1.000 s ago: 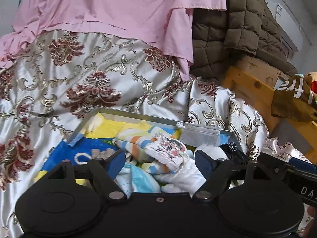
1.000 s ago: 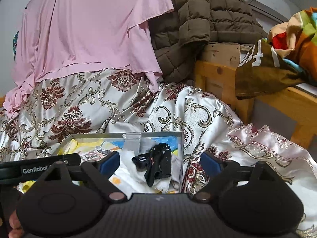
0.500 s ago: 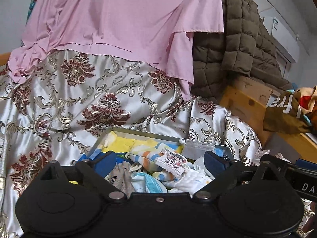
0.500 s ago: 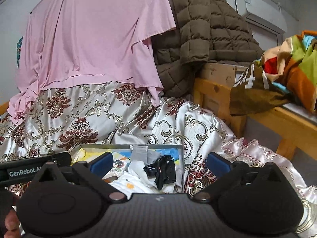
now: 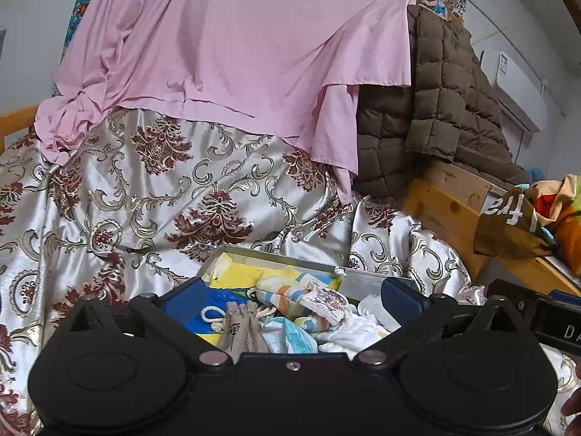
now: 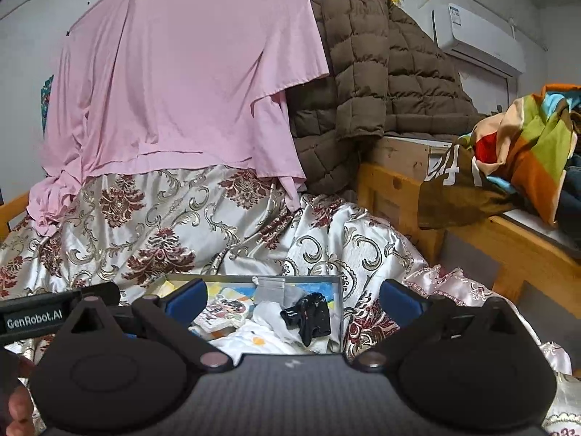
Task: Organize soft objects
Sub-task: 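Lift both tools away from the tray and pull back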
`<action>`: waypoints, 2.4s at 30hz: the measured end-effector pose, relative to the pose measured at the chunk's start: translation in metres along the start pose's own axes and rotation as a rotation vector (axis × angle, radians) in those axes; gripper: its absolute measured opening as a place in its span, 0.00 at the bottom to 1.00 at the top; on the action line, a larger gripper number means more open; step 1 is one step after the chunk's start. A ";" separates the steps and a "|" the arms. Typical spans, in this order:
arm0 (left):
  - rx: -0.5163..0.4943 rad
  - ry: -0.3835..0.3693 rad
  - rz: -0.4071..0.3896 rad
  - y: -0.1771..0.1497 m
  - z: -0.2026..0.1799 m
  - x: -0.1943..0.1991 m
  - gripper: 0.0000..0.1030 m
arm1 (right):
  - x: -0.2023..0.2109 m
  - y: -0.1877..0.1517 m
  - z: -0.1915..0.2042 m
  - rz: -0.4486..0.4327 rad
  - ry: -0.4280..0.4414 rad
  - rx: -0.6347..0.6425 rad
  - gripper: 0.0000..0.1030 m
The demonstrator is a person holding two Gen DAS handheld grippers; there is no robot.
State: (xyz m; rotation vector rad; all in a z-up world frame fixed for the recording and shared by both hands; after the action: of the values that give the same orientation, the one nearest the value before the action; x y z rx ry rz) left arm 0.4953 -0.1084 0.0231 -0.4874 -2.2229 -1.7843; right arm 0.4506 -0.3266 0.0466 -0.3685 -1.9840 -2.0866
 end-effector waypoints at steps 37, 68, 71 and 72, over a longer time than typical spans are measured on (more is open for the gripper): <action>-0.072 0.019 -0.122 -0.025 0.035 0.134 0.99 | 0.121 -0.026 0.059 -0.069 -0.010 0.085 1.00; -0.020 0.064 -0.119 -0.070 0.077 0.181 0.99 | 0.163 -0.079 0.055 -0.073 -0.044 -0.006 1.00; -0.015 0.073 -0.108 -0.076 0.082 0.180 0.99 | 0.165 -0.083 0.056 -0.072 -0.048 0.000 1.00; -0.014 0.077 -0.106 -0.077 0.083 0.180 0.99 | 0.165 -0.084 0.056 -0.073 -0.048 0.000 1.00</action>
State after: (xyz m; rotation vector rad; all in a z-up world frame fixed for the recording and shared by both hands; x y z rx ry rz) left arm 0.3005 -0.0236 0.0069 -0.3026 -2.2233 -1.8388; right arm 0.2678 -0.2658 0.0265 -0.3547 -2.0549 -2.1405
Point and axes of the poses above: each gripper's, at about its wrist camera, not at the fingertips, and x roughly against the way its jaws point, z to its left, y to its top, the point moved 10 cm from there along -x, roughly the way its jaws point, and after that the axes turned 2 degrees about y, right-handed, at the moved point
